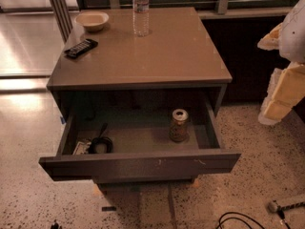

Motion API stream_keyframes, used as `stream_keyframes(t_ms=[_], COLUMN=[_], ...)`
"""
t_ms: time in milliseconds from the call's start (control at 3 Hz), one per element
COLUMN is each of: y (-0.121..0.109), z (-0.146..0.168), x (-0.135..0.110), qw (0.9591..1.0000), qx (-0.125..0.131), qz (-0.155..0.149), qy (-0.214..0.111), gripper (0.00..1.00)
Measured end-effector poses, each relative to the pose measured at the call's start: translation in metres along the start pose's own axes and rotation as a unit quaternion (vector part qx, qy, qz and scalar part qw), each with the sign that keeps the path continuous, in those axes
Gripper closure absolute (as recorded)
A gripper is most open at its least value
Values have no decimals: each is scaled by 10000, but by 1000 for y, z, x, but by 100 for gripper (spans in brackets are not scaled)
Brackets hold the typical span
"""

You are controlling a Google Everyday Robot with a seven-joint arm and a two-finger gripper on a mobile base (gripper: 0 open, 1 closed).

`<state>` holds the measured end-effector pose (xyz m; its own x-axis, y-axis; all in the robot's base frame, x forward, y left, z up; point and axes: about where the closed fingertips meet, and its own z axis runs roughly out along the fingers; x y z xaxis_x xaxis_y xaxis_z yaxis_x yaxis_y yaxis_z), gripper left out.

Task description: Pick orange can from top drawer and place on counter

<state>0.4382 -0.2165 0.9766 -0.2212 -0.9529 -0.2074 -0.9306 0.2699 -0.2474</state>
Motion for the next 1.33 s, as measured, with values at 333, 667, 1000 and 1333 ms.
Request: stream_keyframes(t_ms=[333, 667, 1000, 1333], y=[-2, -6, -12, -31], z=[19, 70, 130, 133], x=[-2, -13, -28, -36], qw=[9995, 9966, 9906, 9870], qx=[93, 109, 62, 397], qz=[160, 385, 619, 671], qy=[-240, -725, -1219, -1402], gripper=[37, 60, 83, 100])
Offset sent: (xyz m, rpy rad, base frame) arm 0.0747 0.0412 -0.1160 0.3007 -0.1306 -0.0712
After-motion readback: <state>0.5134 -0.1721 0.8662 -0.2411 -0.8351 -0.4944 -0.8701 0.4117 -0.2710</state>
